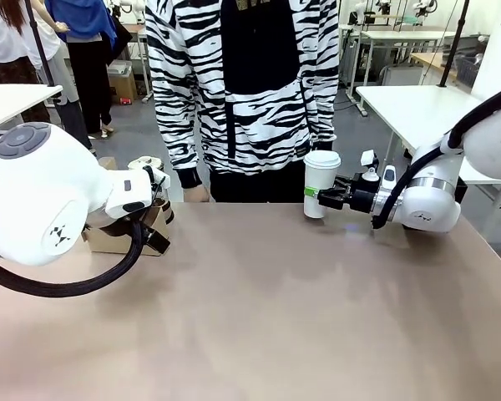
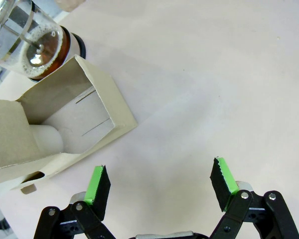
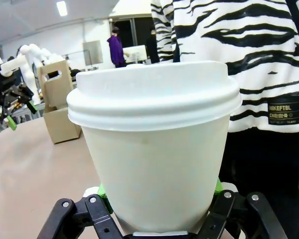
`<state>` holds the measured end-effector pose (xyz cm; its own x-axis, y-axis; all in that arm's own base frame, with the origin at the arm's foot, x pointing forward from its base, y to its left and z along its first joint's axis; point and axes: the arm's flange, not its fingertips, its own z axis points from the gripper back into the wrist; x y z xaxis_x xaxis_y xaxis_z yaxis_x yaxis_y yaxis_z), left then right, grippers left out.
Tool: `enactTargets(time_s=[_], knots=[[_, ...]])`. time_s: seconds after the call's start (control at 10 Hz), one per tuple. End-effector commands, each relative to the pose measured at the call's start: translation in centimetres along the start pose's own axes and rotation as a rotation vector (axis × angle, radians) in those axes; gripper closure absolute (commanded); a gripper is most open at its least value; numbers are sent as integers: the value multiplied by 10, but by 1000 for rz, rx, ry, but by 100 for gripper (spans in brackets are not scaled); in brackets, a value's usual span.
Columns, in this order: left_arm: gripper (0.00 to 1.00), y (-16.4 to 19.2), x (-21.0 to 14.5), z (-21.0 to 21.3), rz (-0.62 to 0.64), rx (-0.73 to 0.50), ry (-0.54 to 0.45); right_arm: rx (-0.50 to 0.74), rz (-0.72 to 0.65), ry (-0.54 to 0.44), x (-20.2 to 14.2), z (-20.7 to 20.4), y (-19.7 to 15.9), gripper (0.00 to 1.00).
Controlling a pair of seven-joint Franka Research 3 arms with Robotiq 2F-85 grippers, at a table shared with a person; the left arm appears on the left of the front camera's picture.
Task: Pour a drink into a cup and package it in a carrier.
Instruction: When a person places the Paper Cup Lid on the 600 ml Paper Cup , lift the 600 ml Paper Cup.
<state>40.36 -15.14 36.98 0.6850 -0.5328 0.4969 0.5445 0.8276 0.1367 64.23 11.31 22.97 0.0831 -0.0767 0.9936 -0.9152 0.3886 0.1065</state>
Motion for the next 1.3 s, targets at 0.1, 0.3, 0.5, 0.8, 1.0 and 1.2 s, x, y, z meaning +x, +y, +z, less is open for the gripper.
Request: enactTargets(time_s=[0.1, 0.3, 0.5, 0.8, 1.0, 1.2], knots=[[0, 0, 0, 0, 0, -2, -2, 1, 0, -5, 5, -2, 2, 20], [0, 0, 0, 0, 0, -2, -2, 1, 0, -5, 5, -2, 2, 20], [0, 0, 0, 0, 0, -2, -2, 1, 0, -5, 5, -2, 2, 20], [0, 0, 0, 0, 0, -2, -2, 29, -25, -2, 23, 0, 10, 20], [0, 0, 0, 0, 0, -2, -2, 57, -49, 10, 88, 7, 35, 20], [0, 0, 0, 0, 0, -2, -2, 69, -37, 18, 154, 19, 66, 20]])
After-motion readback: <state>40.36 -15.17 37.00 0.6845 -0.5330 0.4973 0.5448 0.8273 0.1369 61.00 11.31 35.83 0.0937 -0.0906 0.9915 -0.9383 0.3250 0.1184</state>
